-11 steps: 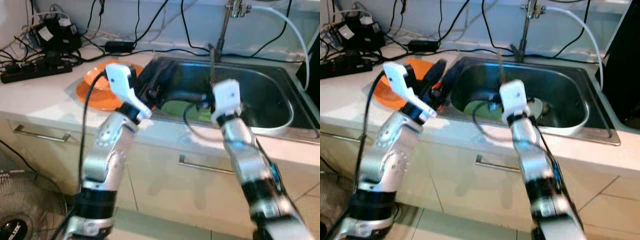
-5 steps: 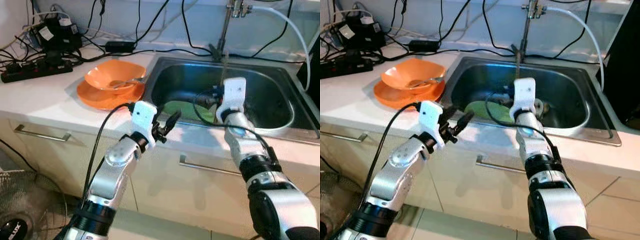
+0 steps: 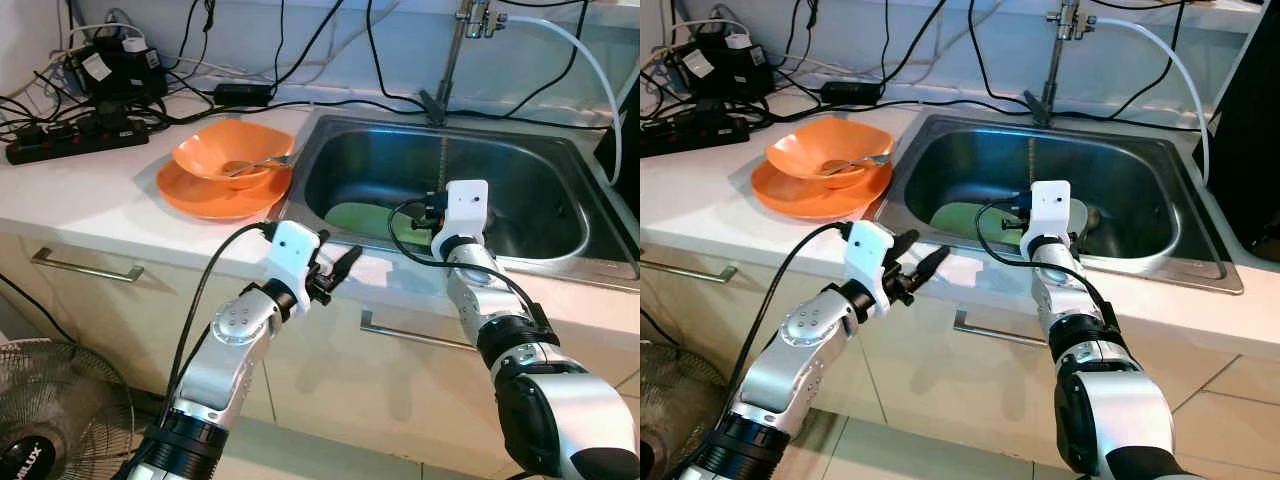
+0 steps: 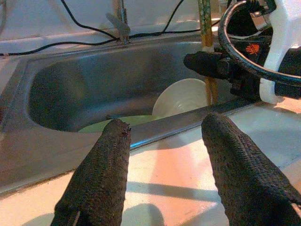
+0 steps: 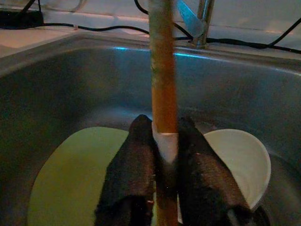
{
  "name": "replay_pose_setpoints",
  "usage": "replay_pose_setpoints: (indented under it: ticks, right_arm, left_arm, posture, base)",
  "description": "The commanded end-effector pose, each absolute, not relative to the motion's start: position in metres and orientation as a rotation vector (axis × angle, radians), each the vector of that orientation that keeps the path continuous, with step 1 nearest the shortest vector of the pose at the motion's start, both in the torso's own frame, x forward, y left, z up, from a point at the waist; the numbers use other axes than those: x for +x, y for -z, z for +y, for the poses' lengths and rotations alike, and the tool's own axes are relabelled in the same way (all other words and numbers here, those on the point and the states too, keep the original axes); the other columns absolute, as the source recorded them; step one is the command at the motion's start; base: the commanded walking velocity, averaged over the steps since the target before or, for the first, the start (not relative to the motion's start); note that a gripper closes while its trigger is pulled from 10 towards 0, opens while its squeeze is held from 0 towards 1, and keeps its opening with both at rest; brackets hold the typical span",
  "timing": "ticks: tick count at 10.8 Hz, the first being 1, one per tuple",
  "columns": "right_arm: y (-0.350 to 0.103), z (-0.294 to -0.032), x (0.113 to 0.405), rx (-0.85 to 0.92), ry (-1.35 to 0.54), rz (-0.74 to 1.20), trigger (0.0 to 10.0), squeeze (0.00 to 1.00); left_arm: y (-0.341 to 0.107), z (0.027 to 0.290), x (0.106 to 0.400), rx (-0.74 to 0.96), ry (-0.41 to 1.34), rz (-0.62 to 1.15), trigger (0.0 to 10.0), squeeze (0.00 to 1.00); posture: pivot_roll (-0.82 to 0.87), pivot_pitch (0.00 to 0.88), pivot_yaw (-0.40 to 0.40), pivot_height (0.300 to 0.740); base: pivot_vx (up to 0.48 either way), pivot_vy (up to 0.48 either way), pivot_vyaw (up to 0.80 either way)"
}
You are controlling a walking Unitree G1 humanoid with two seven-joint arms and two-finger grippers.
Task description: Kitchen organization
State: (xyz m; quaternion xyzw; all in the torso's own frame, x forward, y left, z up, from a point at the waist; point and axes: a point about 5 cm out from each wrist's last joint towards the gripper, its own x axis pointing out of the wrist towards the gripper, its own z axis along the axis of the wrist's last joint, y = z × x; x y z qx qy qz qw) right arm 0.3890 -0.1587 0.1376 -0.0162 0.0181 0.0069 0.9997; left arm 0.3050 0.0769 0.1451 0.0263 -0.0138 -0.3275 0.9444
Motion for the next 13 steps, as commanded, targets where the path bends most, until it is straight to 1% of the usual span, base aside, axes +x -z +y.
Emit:
replay_pose_setpoints:
  ticks: [1,3,4,5,7,8,11,12,13]
  right_arm:
    - [-0.149,-0.159,0.393,-0.017,-0.013,0.003,10.0,1.0]
    - [-0.153,-0.158,0.395,-0.022,-0.014,-0.018,10.0,1.0]
    - [-0.156,-0.156,0.395,-0.03,-0.02,-0.035,10.0,0.22]
    - [-0.162,-0.154,0.397,-0.025,-0.025,-0.07,10.0,0.0]
    - [-0.181,-0.153,0.397,-0.004,-0.04,-0.191,10.0,0.0]
    - [-0.188,-0.152,0.392,0.003,-0.052,-0.276,10.0,0.0]
    - [-0.192,-0.157,0.371,-0.102,-0.104,-0.421,10.0,0.0]
    - [-0.191,-0.163,0.36,-0.18,-0.108,-0.465,10.0,0.0]
    - [-0.19,-0.164,0.358,-0.191,-0.107,-0.467,10.0,0.0]
  left_arm:
    - [-0.144,0.076,0.304,0.063,0.675,-0.018,10.0,0.0]
    - [-0.144,0.076,0.304,0.063,0.677,-0.02,10.0,0.0]
    - [-0.144,0.075,0.304,0.067,0.673,-0.024,10.0,0.0]
    - [-0.145,0.076,0.306,0.074,0.65,-0.039,10.0,0.0]
    - [-0.151,0.08,0.31,0.143,0.596,-0.101,10.0,0.0]
    - [-0.158,0.081,0.313,0.141,0.55,-0.147,10.0,0.0]
    - [-0.16,0.084,0.315,0.178,0.515,-0.182,10.0,0.0]
    - [-0.159,0.086,0.316,0.215,0.489,-0.204,10.0,0.0]
    - [-0.16,0.087,0.316,0.225,0.482,-0.21,10.0,0.0]
  posture:
    - [0.18,0.0,-0.003,0.74]
    - [0.18,0.0,-0.003,0.74]
    - [0.18,0.0,-0.006,0.74]
    - [0.18,0.0,-0.005,0.74]
    - [0.17,0.0,-0.001,0.74]
    - [0.16,0.0,0.001,0.74]
    - [0.15,0.0,0.003,0.74]
    - [0.13,0.0,0.007,0.74]
    - [0.13,0.0,0.007,0.74]
  base:
    - [0.0,0.0,0.0]
    - [0.0,0.0,0.0]
    - [0.0,0.0,0.0]
    - [0.0,0.0,0.0]
    - [0.0,0.0,0.0]
    - [0.0,0.0,0.0]
    - [0.0,0.0,0.0]
    - [0.0,0.0,0.0]
    - [0.0,0.0,0.0]
